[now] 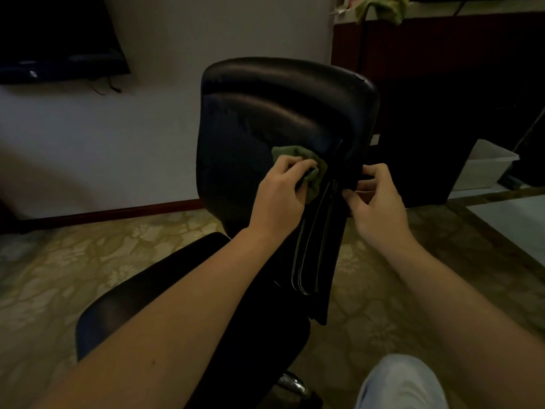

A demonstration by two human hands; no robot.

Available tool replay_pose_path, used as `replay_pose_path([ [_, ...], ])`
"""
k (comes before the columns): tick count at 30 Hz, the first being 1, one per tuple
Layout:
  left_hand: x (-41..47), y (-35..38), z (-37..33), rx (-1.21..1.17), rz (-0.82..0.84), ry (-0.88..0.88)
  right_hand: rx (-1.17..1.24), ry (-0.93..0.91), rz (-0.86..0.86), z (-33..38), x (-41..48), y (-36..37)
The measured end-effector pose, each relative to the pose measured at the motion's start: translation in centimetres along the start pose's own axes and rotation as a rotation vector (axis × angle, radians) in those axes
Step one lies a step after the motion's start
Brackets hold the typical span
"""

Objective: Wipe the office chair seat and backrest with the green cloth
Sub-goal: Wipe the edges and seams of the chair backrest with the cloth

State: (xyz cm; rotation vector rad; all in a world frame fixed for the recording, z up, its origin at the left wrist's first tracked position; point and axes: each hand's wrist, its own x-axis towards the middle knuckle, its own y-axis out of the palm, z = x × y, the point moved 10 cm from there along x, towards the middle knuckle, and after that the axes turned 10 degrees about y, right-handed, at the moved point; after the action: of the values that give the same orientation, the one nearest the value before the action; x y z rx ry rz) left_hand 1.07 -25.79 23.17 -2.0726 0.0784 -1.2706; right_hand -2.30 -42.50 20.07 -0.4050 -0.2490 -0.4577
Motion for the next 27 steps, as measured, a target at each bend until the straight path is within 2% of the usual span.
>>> replay_pose_path([
  [6,-2.8,1.3,0.9,0.02,0.039,-0.007,-0.006,0.033,0.041,-0.8,0.7,0.1],
  [10,-4.0,1.4,1.4,0.008,0.141,0.003,-0.011,0.033,0.039,-0.7,0.5,0.3],
  [13,-3.9,1.0,2.5,-0.038,0.202,-0.02,0.154,0.122,0.1,-1.4,0.6,0.6],
  [16,-2.7,-0.8,2.5,-0.048,0.074,-0.033,0.398,0.231,0.189,-1.7,0.3,0.9],
  [18,-1.6,-1.7,1.9,-0.034,-0.008,-0.022,0.455,0.269,0.201,-2.1,0.0,0.9],
  [23,-0.3,0.1,0.8,-0.063,0.047,-0.018,0.48,0.363,0.163,-4.2,-0.6,1.4],
  [27,-1.7,0.8,1.1,-0.051,0.024,-0.035,0.541,0.403,0.146,-4.9,-0.8,1.6],
])
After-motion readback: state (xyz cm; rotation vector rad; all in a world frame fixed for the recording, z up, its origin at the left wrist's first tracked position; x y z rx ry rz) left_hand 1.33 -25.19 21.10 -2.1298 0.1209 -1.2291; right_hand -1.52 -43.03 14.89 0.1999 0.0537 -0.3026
